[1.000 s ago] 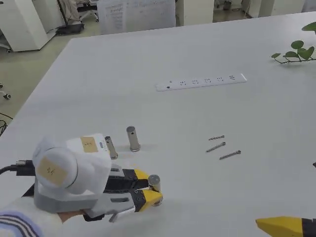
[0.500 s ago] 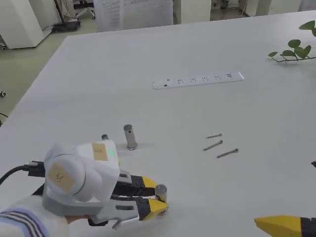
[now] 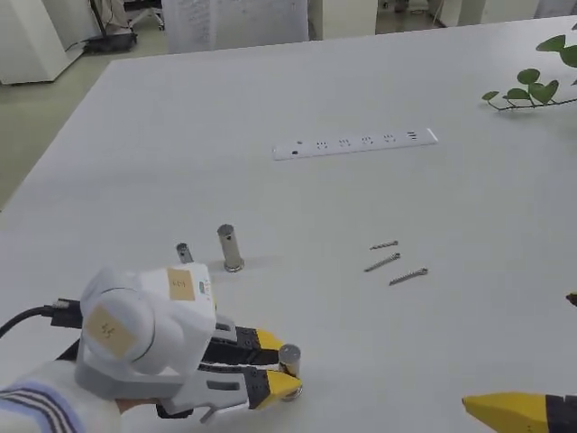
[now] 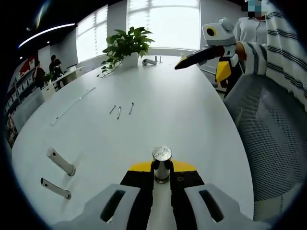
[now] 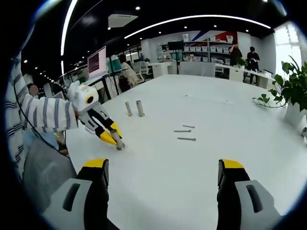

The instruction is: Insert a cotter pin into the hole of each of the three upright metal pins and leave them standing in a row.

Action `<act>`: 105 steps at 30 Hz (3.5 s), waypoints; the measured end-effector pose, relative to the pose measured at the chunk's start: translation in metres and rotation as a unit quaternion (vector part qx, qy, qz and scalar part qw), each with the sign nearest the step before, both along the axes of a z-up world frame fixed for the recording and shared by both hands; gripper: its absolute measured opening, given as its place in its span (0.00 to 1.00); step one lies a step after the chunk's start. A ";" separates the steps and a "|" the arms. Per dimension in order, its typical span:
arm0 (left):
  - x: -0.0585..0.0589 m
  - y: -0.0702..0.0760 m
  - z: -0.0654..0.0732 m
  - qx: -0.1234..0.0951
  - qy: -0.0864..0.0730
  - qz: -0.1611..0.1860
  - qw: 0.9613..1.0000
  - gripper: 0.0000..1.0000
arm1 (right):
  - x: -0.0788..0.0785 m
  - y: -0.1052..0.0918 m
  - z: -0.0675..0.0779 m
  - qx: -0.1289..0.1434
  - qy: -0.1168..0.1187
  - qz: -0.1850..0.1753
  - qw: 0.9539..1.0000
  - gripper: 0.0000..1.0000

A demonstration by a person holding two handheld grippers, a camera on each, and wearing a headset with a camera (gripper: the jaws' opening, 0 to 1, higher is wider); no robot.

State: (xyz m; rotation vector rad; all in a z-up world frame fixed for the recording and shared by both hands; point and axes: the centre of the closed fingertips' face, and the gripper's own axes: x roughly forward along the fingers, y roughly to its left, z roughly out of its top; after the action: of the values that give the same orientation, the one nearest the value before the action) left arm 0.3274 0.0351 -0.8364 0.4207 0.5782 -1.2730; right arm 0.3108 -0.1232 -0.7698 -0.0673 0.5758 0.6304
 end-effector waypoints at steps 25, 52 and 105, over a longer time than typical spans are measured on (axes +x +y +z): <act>-0.001 0.000 0.000 -0.016 -0.009 0.009 1.000 0.11 | -0.003 0.004 -0.002 -0.006 0.005 0.007 1.000 0.96; -0.003 0.001 0.006 -0.054 0.029 0.056 0.997 0.21 | 0.014 0.008 0.005 -0.012 -0.010 0.024 1.000 0.93; -0.016 0.003 0.002 -0.077 0.064 0.091 0.991 0.37 | 0.077 0.025 -0.011 -0.152 0.009 0.241 0.959 0.77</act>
State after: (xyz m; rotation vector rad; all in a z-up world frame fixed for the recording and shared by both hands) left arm 0.3111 0.0382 -0.8345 0.1551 0.6082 -1.1657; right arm 0.3878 -0.0977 -0.7810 -0.5033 0.6777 1.0109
